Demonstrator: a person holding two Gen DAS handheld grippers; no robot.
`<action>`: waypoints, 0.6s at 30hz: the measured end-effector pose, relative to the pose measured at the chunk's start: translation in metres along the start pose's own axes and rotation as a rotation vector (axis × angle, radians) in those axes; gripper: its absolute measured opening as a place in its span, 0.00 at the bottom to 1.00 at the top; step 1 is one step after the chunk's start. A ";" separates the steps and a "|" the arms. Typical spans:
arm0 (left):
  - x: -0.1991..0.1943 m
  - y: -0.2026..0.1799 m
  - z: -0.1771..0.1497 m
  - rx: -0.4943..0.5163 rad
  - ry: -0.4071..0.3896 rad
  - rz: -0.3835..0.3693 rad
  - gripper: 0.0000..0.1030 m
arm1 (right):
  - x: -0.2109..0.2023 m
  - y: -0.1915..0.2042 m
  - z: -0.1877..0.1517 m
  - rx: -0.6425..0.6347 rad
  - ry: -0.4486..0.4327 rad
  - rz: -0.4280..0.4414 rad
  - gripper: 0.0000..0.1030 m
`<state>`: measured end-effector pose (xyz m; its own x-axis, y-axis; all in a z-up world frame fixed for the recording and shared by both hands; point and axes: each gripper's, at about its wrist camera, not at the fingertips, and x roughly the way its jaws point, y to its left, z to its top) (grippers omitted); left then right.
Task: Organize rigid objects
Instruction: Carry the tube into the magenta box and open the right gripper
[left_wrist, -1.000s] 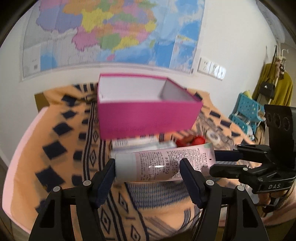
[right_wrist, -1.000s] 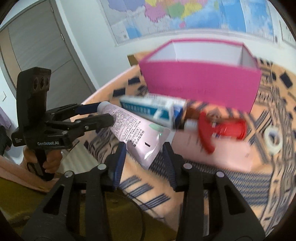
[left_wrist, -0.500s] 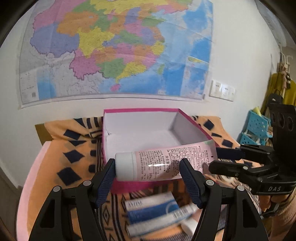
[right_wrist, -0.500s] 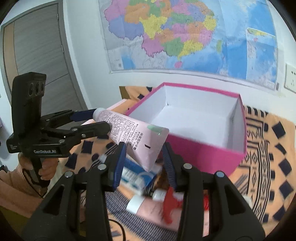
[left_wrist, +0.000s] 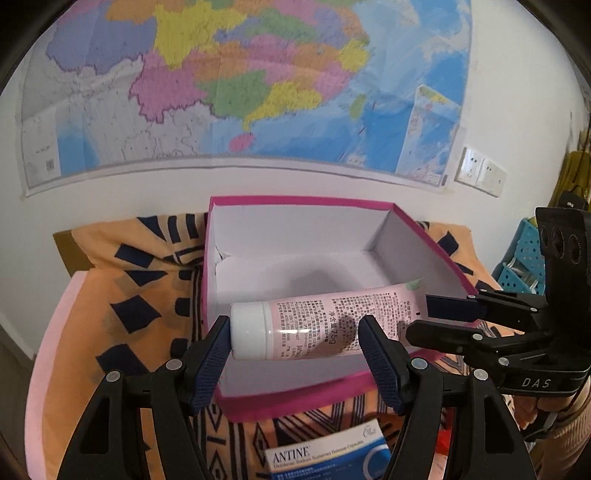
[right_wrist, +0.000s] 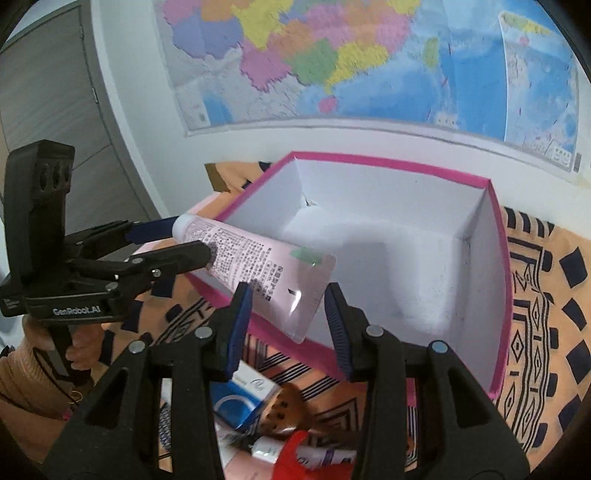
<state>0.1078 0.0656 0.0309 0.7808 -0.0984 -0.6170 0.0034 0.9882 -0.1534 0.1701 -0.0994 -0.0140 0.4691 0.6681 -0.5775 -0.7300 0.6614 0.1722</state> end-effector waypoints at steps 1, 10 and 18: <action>0.004 0.001 0.000 -0.004 0.008 -0.001 0.69 | 0.003 -0.003 0.001 0.005 0.007 0.001 0.43; 0.028 0.006 0.003 -0.013 0.059 0.017 0.69 | 0.023 -0.016 0.002 0.039 0.058 -0.007 0.43; 0.028 0.009 0.003 -0.027 0.060 0.035 0.69 | 0.040 -0.020 0.006 0.053 0.105 -0.026 0.44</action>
<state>0.1317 0.0721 0.0146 0.7415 -0.0718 -0.6671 -0.0405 0.9877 -0.1513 0.2067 -0.0837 -0.0362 0.4309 0.6132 -0.6620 -0.6898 0.6968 0.1965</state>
